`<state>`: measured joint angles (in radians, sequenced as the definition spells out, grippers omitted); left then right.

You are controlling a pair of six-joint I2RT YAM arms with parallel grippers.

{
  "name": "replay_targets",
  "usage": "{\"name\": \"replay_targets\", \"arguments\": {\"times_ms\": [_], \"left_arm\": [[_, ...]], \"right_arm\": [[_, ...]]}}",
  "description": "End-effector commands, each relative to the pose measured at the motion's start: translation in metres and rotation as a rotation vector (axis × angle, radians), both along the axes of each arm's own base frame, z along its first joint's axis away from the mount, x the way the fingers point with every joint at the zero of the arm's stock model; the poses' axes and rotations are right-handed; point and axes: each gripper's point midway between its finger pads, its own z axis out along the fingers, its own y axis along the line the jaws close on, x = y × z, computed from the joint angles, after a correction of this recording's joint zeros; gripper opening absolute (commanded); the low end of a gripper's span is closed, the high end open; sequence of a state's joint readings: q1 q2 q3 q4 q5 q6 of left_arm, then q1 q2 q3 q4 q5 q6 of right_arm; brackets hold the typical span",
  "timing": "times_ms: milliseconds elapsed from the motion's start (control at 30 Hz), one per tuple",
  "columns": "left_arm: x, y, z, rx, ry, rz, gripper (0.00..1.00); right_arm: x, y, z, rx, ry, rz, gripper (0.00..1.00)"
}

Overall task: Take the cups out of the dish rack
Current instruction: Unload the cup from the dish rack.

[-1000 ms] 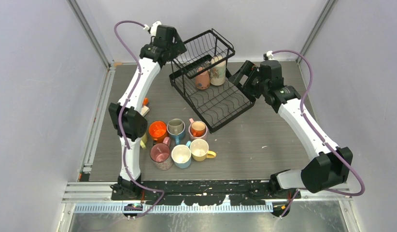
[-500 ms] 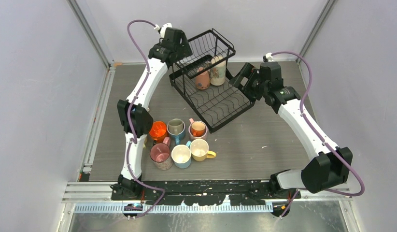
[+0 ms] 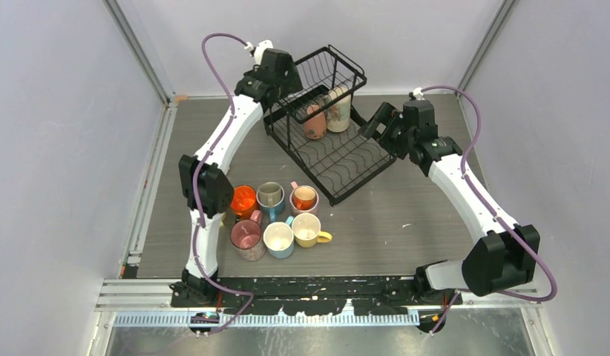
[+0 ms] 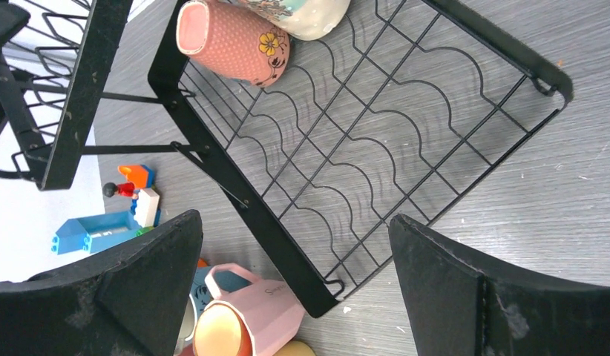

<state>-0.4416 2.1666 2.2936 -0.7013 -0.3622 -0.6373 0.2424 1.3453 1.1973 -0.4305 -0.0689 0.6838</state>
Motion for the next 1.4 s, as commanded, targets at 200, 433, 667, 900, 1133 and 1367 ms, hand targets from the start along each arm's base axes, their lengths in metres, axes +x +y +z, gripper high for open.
{"name": "replay_targets", "arguments": {"times_ms": [200,433,667,900,1133,1367], "left_arm": [[-0.064,-0.091,-0.018,-0.059,0.101,-0.233,1.0],[-0.081,-0.1,-0.022,-0.065,0.125,-0.265,1.0],[-0.095,-0.097,-0.023,-0.066,0.141,-0.28,1.0],[-0.1,-0.095,-0.024,-0.065,0.153,-0.291,1.0],[-0.1,-0.099,-0.023,-0.07,0.154,-0.305,1.0],[-0.096,-0.107,-0.027,-0.099,0.169,-0.306,1.0]], "right_arm": [[0.012,-0.011,0.015,0.058,-0.089,-0.043,1.0],[0.037,-0.025,-0.001,0.148,-0.105,-0.118,1.0],[0.088,-0.032,-0.007,0.25,-0.145,-0.185,1.0],[0.126,-0.023,-0.018,0.316,-0.159,-0.184,0.98],[0.139,-0.023,-0.019,0.364,-0.188,-0.211,0.98],[0.153,-0.02,-0.03,0.376,-0.165,-0.213,0.98]]}}
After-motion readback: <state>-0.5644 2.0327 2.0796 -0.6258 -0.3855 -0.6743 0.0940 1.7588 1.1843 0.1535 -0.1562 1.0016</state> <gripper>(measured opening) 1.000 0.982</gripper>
